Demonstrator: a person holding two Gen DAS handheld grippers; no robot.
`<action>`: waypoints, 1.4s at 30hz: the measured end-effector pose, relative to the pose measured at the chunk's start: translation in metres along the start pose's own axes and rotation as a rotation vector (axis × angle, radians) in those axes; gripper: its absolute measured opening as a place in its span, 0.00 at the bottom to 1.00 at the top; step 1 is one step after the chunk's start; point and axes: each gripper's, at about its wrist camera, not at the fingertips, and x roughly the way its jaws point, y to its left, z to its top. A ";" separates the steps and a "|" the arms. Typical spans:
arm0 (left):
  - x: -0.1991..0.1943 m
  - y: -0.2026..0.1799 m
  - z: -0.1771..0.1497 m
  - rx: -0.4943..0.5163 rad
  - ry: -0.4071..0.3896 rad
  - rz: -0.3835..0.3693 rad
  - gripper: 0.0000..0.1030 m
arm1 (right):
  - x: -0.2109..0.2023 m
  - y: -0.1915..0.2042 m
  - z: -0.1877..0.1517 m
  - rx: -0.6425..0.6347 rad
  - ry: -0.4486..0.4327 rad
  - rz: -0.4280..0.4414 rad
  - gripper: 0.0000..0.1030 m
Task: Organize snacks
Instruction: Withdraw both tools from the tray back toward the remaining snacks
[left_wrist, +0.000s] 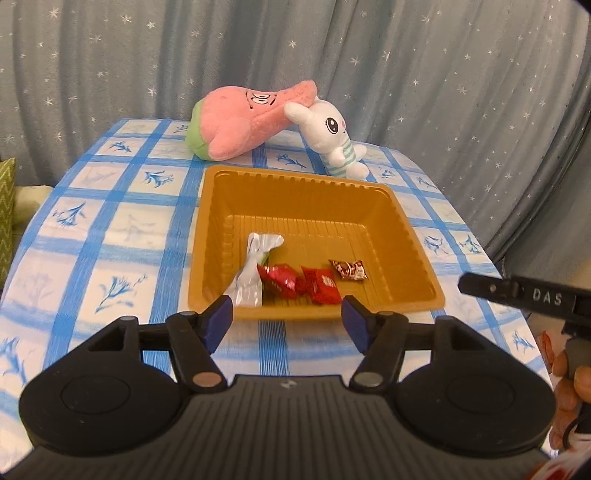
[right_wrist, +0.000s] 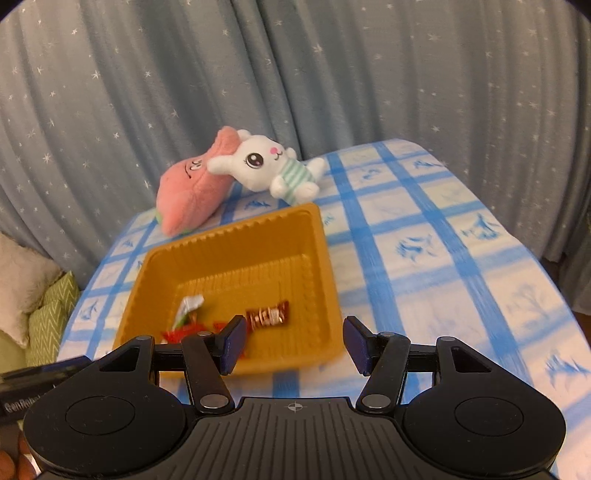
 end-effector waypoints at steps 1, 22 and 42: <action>-0.006 -0.002 -0.004 0.001 -0.003 0.005 0.62 | -0.007 -0.002 -0.005 0.006 0.001 -0.005 0.56; -0.106 -0.034 -0.092 -0.006 0.003 0.017 0.75 | -0.136 0.007 -0.095 -0.049 -0.023 -0.044 0.56; -0.124 -0.032 -0.138 0.018 0.049 0.026 0.76 | -0.165 -0.021 -0.153 -0.059 0.041 -0.105 0.56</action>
